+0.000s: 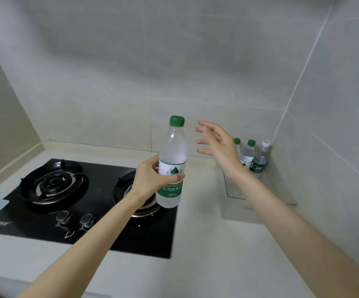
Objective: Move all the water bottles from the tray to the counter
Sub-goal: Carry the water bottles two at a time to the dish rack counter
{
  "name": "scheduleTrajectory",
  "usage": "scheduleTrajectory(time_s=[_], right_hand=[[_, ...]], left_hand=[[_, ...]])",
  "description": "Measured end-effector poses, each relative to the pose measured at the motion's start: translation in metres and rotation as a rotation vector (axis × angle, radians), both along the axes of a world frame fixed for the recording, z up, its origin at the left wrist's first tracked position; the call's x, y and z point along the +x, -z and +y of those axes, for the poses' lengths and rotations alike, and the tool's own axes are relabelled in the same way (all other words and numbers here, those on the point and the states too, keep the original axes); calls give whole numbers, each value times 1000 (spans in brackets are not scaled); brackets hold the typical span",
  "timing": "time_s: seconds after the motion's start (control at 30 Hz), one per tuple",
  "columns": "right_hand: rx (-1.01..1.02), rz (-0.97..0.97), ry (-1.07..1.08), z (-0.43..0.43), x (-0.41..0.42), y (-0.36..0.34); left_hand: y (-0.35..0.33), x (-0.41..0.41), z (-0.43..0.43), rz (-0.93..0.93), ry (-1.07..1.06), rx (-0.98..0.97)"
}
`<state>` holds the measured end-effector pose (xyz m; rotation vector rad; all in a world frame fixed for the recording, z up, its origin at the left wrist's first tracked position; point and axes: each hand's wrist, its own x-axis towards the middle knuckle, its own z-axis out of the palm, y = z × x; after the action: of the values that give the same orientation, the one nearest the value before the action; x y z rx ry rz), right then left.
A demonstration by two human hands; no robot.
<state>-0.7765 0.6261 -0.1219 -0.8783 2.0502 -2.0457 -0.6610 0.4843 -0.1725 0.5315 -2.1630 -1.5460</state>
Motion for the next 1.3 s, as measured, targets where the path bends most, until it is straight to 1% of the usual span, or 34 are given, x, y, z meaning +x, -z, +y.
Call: scheduleTrajectory(time_s=[0.07,0.23,0.33,0.43,0.57,0.7,0.77,0.9,1.07,1.3], right_hand=[[47,-57,83,-3,-11,19],[189,-113,260,-5,-53,59],[228,-143,355,-5,-82,74],[270,-182,442,-2,-113,85],[270,-264,548,-1,-169,108],[339,-277,611,-5,-222,122],[357,-265,620,-8,-245,129],[442,-175,631,-8,-284,135],[545,-107,562,-8,-316,156],[476,1,683,-8,-318,179]], left_hand=[[-3,-2,-9,-1,-7,1],[-10,-18,-24,6,9,-2],[-10,-40,-29,-3,35,-2],[-8,-65,-28,-15,68,-3],[4,-109,-28,-43,94,1],[14,-158,-28,-52,96,17],[18,-183,-31,-62,90,29],[24,-222,-36,-81,84,27],[35,-261,-39,-92,81,29],[47,-284,-43,-116,38,34]])
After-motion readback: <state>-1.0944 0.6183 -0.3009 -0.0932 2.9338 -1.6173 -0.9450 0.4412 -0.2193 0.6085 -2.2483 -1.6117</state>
